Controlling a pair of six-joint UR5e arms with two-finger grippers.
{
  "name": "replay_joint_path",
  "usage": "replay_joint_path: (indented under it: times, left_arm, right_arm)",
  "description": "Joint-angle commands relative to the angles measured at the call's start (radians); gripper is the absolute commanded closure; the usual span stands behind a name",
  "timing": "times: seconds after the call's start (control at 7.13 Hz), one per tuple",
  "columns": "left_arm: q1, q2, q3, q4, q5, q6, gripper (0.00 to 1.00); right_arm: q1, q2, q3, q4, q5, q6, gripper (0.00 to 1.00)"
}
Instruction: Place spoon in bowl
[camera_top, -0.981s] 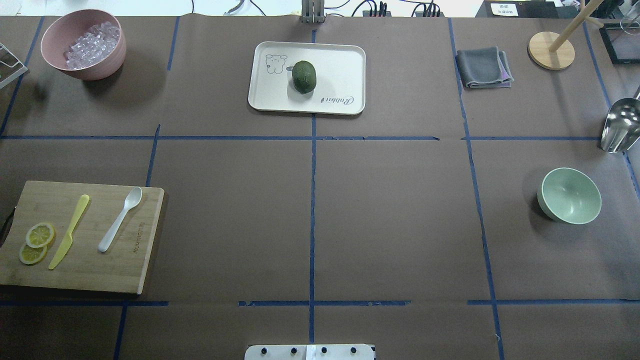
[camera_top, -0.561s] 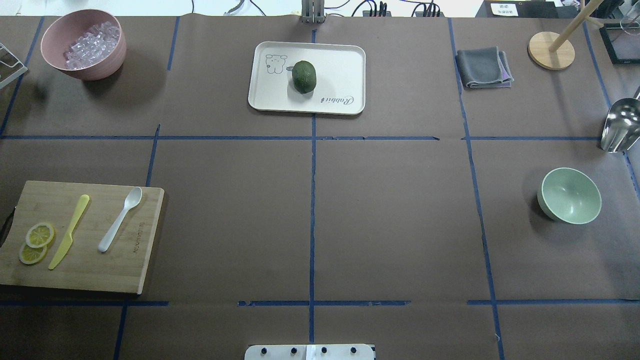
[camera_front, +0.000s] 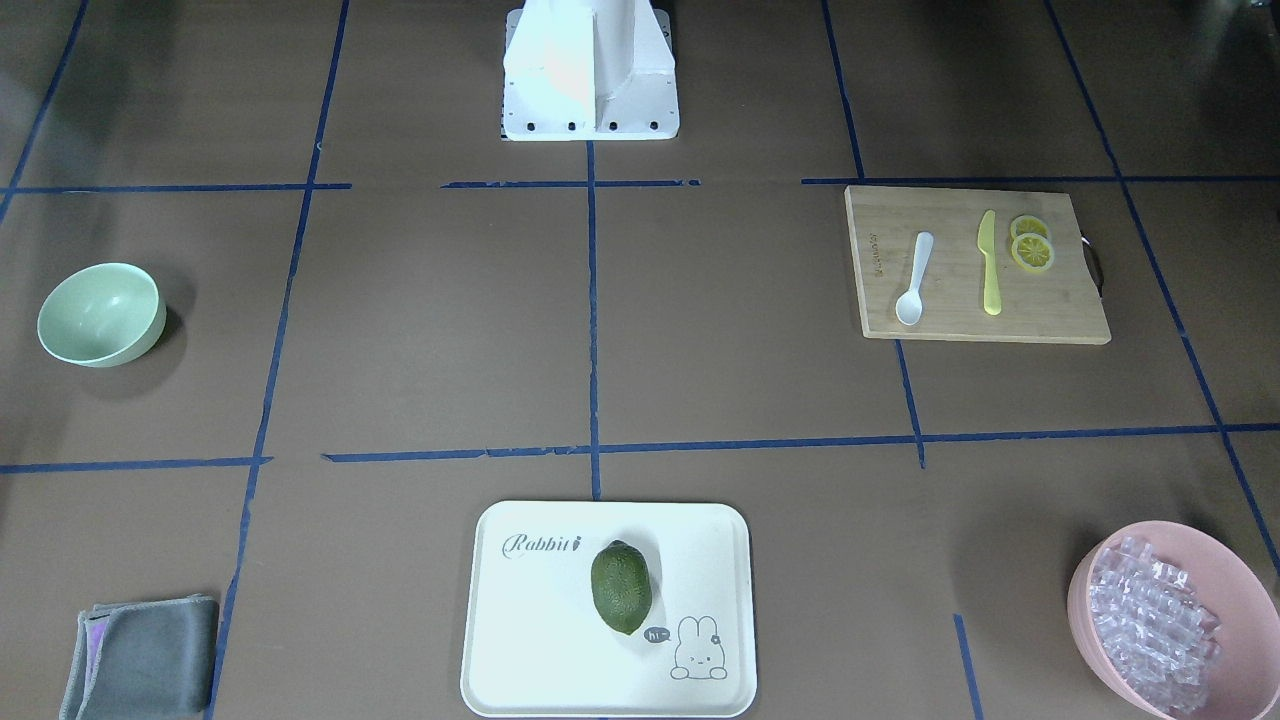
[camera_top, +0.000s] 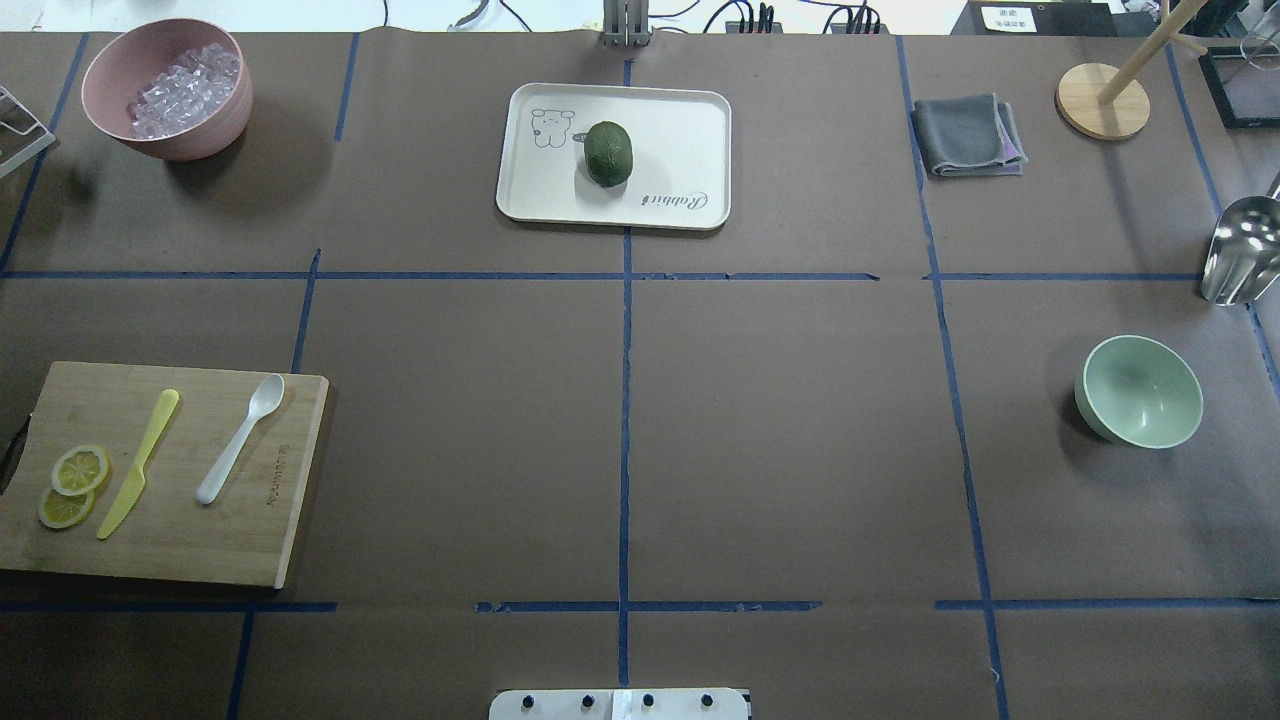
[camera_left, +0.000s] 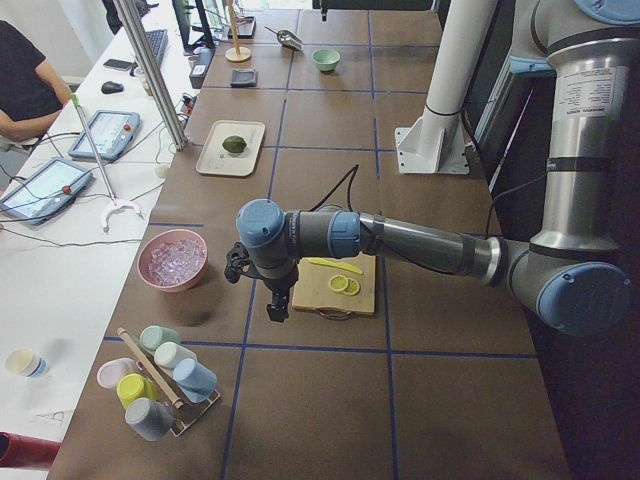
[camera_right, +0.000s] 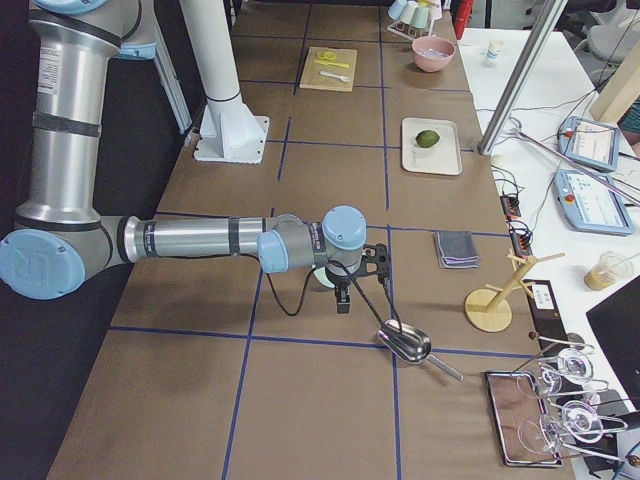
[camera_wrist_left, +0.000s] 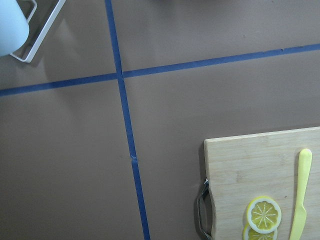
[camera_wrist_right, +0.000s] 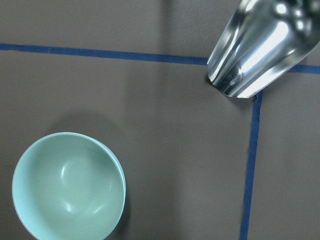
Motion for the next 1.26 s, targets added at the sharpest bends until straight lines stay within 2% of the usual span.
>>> replay_joint_path:
  times: [0.0, 0.14, 0.28, 0.42, 0.56, 0.7, 0.84, 0.98, 1.12]
  left_arm:
    - [0.001, 0.0, 0.002, -0.028, 0.0, -0.003, 0.0]
    - [0.001, 0.0, -0.001, -0.028, 0.0, -0.005, 0.0]
    - [0.001, 0.002, -0.003, -0.028, -0.002, -0.003, 0.0]
    - [0.001, 0.002, -0.013, -0.028, -0.003, -0.006, 0.0]
    - [0.001, 0.0, -0.014, -0.028, -0.003, -0.006, 0.0]
    - [0.001, 0.0, -0.014, -0.028, -0.006, -0.005, 0.0]
    - [0.001, 0.0, -0.014, -0.028, -0.04, -0.006, 0.0]
    - [0.0, 0.002, -0.027, -0.027, -0.051, -0.006, 0.0]
    - [0.001, 0.002, -0.026, -0.027, -0.051, -0.006, 0.0]
  right_arm:
    - [-0.1, 0.01, -0.023, 0.104, -0.028, 0.133, 0.01]
    - [-0.165, 0.01, -0.029, 0.166, -0.087, 0.253, 0.02]
    - [-0.23, 0.024, -0.084, 0.239, -0.112, 0.275, 0.02]
    - [-0.246, 0.06, -0.156, 0.319, -0.11, 0.35, 0.02]
    - [-0.276, 0.065, -0.184, 0.367, -0.132, 0.395, 0.04]
    - [-0.29, 0.065, -0.234, 0.417, -0.136, 0.4, 0.21]
    - [-0.301, 0.067, -0.235, 0.429, -0.134, 0.459, 0.92]
    - [-0.307, 0.067, -0.23, 0.427, -0.131, 0.484, 1.0]
    - [-0.307, 0.073, -0.209, 0.419, -0.122, 0.484, 1.0]
